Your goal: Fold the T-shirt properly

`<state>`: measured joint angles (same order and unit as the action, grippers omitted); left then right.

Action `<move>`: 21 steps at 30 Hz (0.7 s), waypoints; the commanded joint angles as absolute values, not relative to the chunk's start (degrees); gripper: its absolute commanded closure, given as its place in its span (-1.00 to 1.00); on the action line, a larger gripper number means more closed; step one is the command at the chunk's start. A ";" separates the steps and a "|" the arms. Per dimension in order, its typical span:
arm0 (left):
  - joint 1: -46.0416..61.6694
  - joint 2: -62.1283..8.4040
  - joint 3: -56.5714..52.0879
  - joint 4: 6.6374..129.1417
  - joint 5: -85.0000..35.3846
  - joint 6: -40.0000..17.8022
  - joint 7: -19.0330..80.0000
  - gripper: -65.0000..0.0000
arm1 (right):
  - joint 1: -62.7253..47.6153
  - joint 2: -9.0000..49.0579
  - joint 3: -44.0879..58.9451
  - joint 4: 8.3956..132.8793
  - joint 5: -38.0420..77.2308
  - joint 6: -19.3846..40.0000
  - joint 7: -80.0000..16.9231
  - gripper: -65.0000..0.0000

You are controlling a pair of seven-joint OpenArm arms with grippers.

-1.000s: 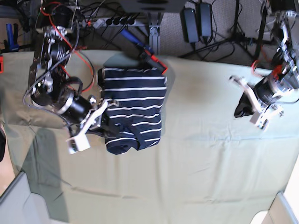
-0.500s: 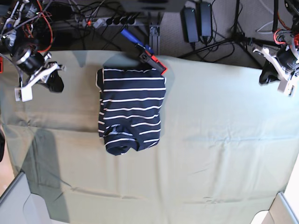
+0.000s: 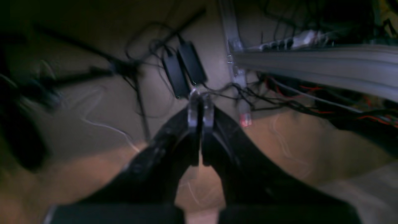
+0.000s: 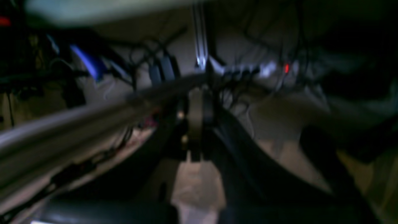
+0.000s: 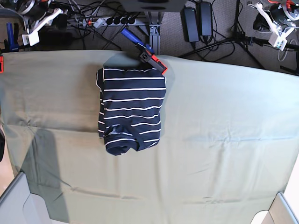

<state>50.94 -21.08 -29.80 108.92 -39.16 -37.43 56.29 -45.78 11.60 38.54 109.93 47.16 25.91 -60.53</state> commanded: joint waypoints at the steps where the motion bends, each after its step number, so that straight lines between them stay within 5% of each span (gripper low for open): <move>1: 51.72 -21.58 -29.80 107.28 -38.68 -36.95 56.01 1.00 | -47.62 12.19 38.87 109.67 47.62 30.85 -60.05 1.00; 13: 39.18 -21.96 -12.38 74.28 -25.26 -29.74 55.24 1.00 | -47.48 12.23 36.53 86.15 41.39 29.15 -59.16 1.00; 21: 18.90 -21.87 5.43 48.31 -24.95 -29.39 55.05 1.00 | -37.21 12.21 26.57 68.58 27.92 18.57 -59.16 1.00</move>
<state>18.65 -21.10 5.87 47.66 -25.21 -29.12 54.46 -36.42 11.62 26.20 68.23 28.10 22.37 -58.74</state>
